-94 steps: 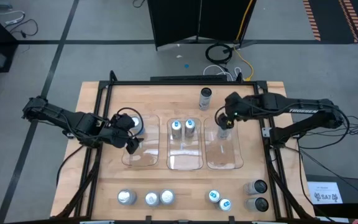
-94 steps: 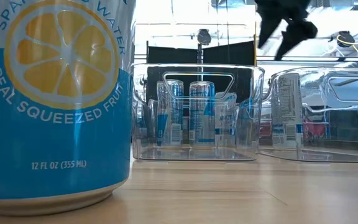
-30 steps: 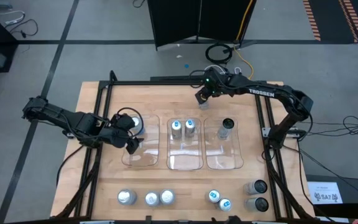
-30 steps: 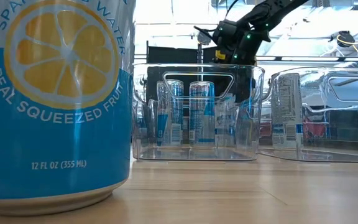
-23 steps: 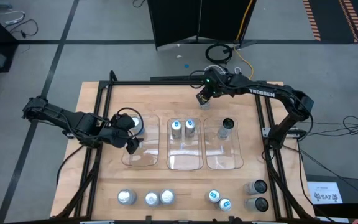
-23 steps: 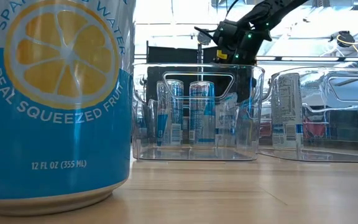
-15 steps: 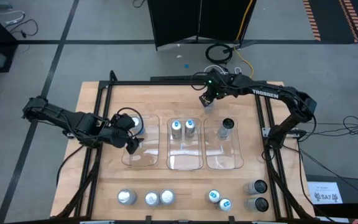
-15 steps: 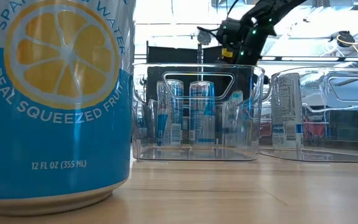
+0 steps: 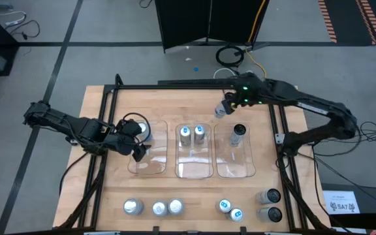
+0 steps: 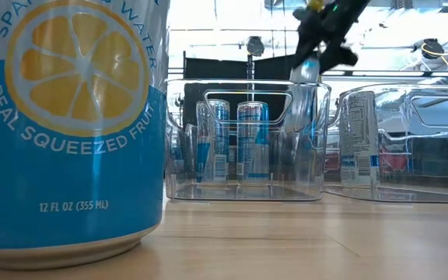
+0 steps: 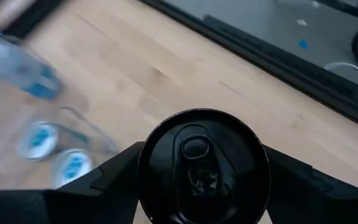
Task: Sort soda cans
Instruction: Put the top white-blue soda can into the right transparent bin
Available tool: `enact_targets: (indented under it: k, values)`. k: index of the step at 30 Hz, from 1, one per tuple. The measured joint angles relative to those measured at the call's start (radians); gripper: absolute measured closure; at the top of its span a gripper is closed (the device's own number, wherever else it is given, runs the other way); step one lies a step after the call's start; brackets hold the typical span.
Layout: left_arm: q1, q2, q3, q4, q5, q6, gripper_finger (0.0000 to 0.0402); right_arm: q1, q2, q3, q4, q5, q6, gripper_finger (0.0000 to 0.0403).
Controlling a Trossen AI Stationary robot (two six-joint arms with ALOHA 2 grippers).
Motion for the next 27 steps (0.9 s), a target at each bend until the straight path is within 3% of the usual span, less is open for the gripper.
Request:
enact_targets:
  k: [10,19,27]
  values:
    - [0.0,0.0,0.0,0.005,0.0,-0.001,0.0009,0.162,-0.137,0.002,-0.051,0.001,0.106,0.0142]
    - [0.0,0.0,0.0,0.028,0.0,0.0,0.0009,0.344,-0.115,0.002,-0.062,0.041,0.192,0.0142]
    - [0.0,0.0,0.0,0.028,0.0,-0.001,0.0009,0.406,-0.055,0.002,-0.114,0.093,0.23,0.0142]
